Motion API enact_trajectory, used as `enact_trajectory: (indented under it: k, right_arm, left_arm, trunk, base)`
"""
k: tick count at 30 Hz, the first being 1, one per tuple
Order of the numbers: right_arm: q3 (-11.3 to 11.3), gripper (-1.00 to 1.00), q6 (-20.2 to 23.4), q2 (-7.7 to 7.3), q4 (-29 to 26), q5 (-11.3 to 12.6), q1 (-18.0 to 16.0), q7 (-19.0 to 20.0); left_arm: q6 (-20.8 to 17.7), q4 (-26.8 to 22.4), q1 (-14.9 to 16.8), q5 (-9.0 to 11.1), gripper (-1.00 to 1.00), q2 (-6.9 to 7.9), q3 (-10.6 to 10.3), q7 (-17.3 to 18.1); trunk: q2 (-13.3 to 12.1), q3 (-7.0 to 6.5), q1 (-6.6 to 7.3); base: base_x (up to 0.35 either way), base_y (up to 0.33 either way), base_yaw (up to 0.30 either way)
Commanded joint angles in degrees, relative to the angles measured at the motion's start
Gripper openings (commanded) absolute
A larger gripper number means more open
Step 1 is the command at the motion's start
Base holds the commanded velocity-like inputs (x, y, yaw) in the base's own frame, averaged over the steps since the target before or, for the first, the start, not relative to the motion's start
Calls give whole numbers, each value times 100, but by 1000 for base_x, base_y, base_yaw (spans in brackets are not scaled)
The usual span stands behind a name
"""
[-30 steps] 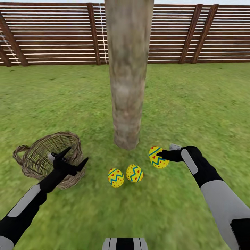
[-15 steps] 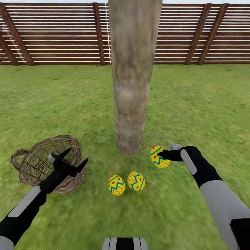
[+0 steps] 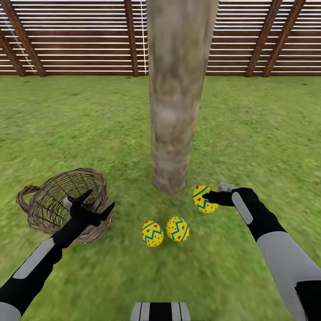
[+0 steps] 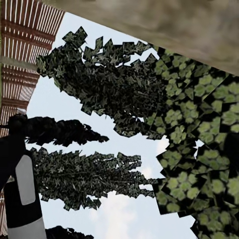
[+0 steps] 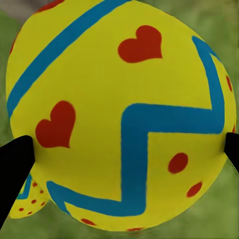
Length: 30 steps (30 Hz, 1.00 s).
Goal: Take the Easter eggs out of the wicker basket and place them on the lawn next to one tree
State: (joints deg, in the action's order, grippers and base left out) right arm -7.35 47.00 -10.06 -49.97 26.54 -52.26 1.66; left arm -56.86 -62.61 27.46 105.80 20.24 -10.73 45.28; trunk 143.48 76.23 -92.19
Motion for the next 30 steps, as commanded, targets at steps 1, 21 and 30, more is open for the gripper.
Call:
enact_trajectory:
  k: [1, 21, 30]
  right_arm:
    - [-58, -100, -89, -5, 3, -19, -3, 19]
    - [-834, -100, -1161, 45, 935, -114, -3, 21]
    - [-837, -100, -1158, 52, 921, -114, -3, 19]
  left_arm:
    - [-19, 4, 5, 20, 100, 6, -17, 25]
    - [-20, 46, 5, 20, 100, -112, -17, 54]
    - [-11, -2, 5, 19, 100, -122, -17, 27]
  trunk:
    - [3, 27, -1]
    - [25, 381, -42]
    - [25, 381, -42]
  base:
    - [0, 0, 0]
    - [0, 0, 0]
    - [-10, -130, 0]
